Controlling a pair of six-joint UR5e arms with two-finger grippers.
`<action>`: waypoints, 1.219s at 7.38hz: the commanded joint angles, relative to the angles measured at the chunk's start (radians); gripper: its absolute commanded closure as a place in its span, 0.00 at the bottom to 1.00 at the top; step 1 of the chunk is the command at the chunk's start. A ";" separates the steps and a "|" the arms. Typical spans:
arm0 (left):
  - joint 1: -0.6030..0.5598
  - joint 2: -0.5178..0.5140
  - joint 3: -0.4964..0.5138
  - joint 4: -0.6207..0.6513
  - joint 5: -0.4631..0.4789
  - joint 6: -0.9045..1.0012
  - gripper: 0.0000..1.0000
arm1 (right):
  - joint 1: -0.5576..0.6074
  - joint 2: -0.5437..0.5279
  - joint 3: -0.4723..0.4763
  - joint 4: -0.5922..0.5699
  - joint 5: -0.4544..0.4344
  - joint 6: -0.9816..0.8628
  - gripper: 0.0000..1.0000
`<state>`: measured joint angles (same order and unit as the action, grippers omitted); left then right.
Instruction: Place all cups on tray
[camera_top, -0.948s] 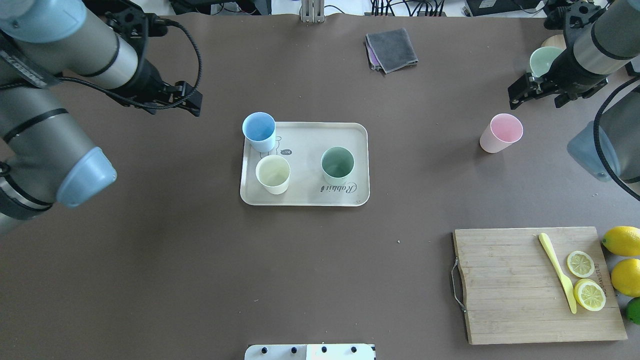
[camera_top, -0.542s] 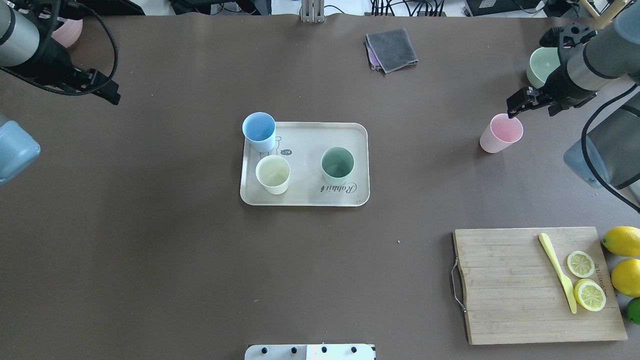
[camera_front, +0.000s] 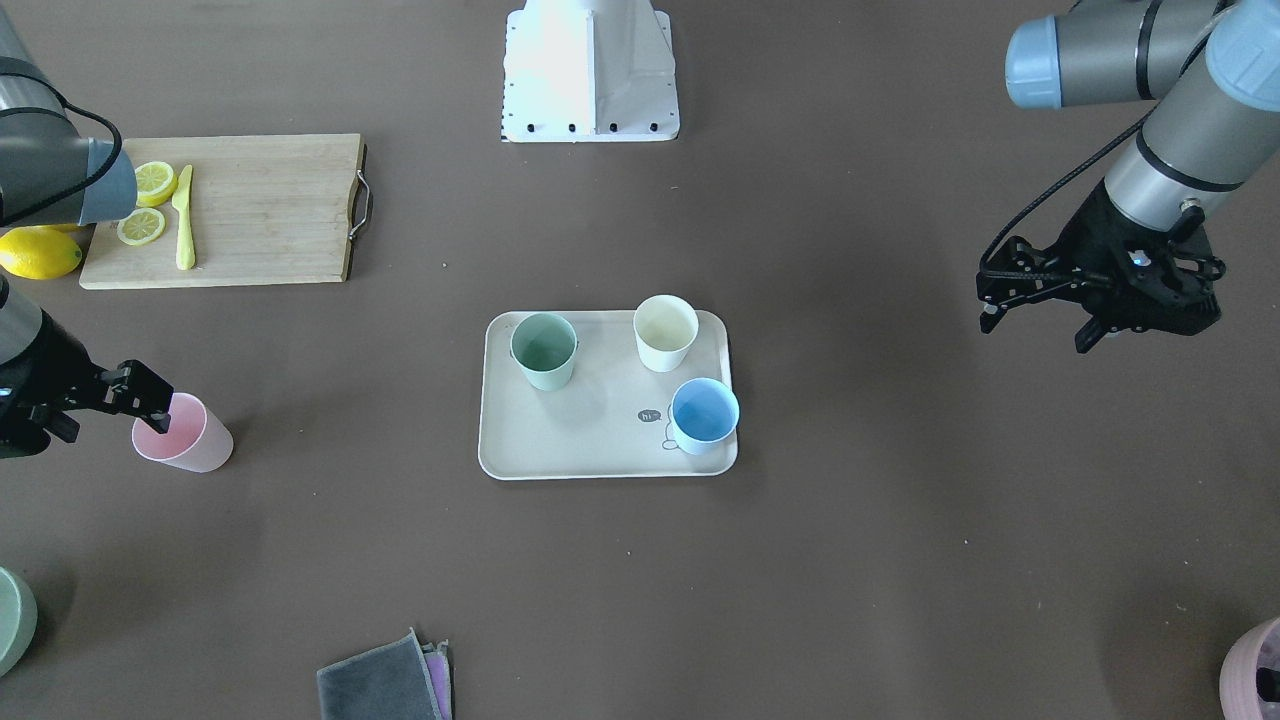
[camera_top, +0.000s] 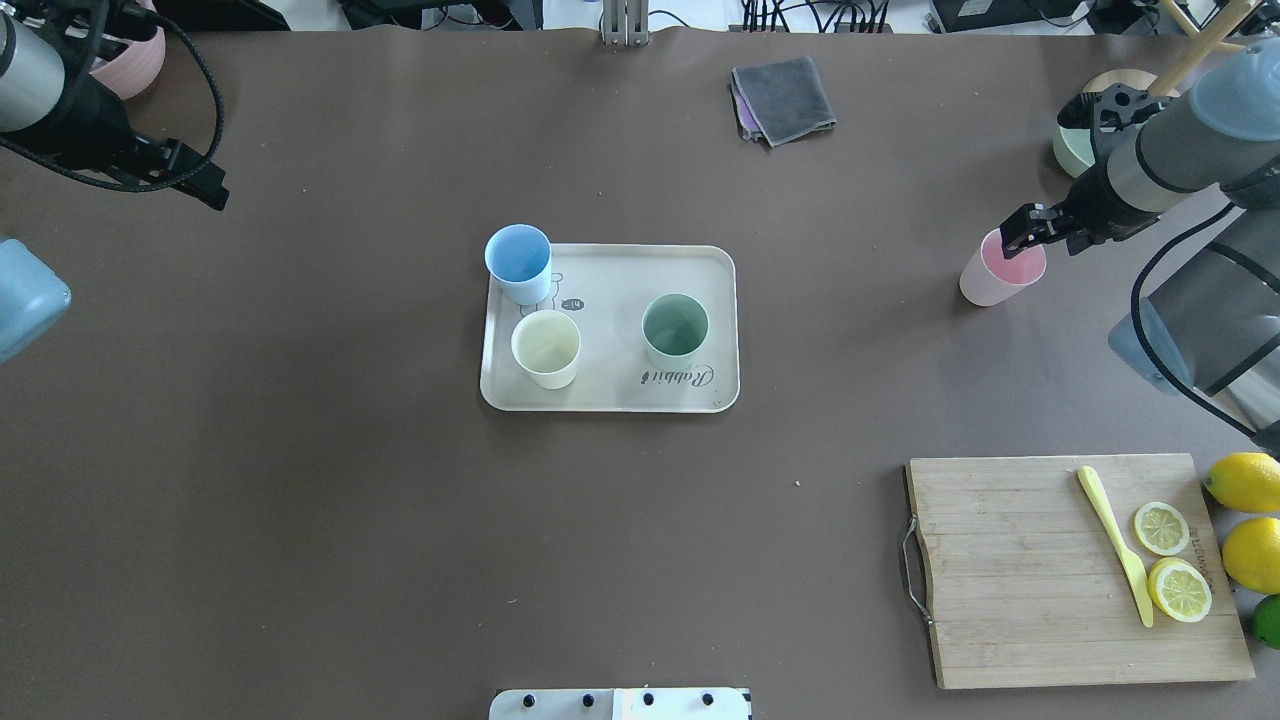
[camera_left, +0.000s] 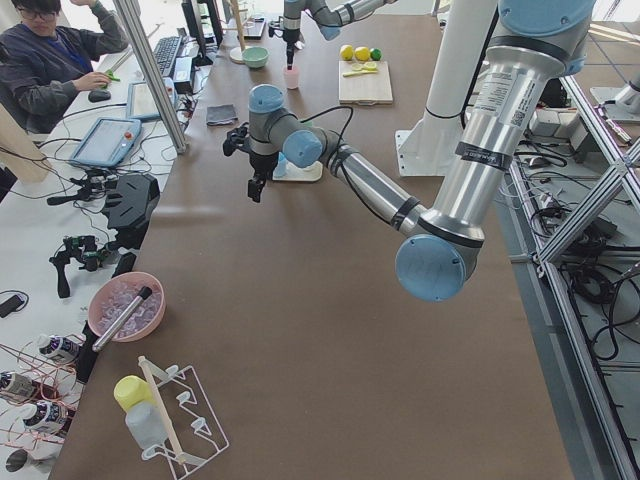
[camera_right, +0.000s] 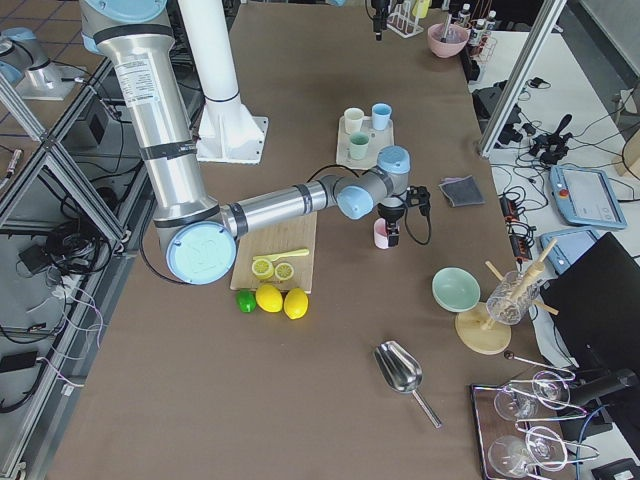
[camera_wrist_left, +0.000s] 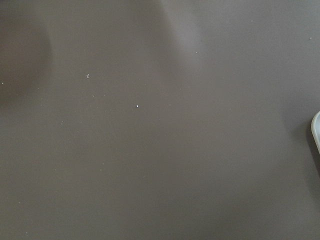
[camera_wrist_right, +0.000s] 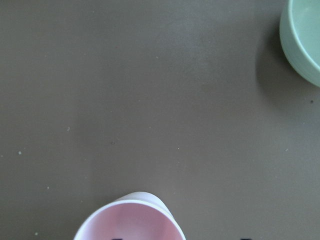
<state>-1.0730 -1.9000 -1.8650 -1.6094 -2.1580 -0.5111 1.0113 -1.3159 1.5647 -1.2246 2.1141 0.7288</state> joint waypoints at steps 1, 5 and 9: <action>0.004 -0.001 0.001 -0.001 0.001 -0.001 0.02 | -0.036 0.000 0.000 0.004 -0.011 0.018 0.85; 0.005 -0.010 0.009 -0.006 0.001 -0.036 0.02 | -0.037 0.020 0.061 0.001 -0.008 0.027 1.00; 0.013 -0.011 0.003 -0.007 0.001 -0.069 0.02 | -0.221 0.219 0.063 -0.019 -0.117 0.496 1.00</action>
<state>-1.0638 -1.9102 -1.8610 -1.6163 -2.1568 -0.5682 0.8721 -1.1646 1.6314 -1.2349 2.0672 1.0660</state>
